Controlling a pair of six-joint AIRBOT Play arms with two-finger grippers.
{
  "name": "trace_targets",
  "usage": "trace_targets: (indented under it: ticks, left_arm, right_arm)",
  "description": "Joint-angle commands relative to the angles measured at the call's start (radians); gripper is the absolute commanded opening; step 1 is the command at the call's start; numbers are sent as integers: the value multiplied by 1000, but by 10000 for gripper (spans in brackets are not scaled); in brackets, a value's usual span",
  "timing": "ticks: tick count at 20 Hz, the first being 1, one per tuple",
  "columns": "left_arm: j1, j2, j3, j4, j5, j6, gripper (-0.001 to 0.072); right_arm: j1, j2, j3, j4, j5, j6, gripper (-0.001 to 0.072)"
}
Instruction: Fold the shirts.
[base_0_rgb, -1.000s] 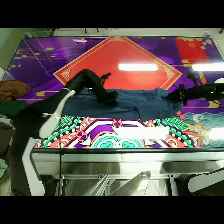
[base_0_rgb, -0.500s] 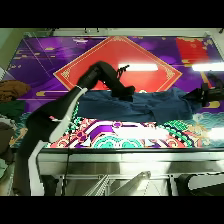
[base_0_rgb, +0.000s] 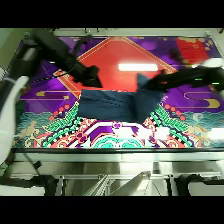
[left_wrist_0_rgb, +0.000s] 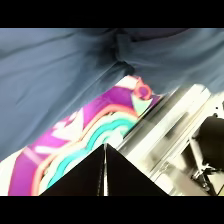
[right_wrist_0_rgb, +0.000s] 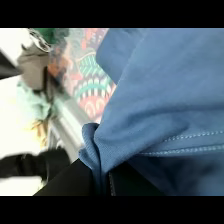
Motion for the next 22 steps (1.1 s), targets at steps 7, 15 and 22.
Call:
trace_targets:
  ticks: [7, 15, 22]
  left_arm:
    - [289, 273, -536, -68, -68, 172, 18]
    - [332, 281, -678, -101, -107, 225, 18]
    - [332, 281, -676, -128, -99, 225, 19]
  right_arm:
    - [552, -267, 48, 335, -636, -262, 428]
    - [147, 19, 47, 131, -222, -144, 435]
    - [-129, 132, -195, -281, -194, 119, 659]
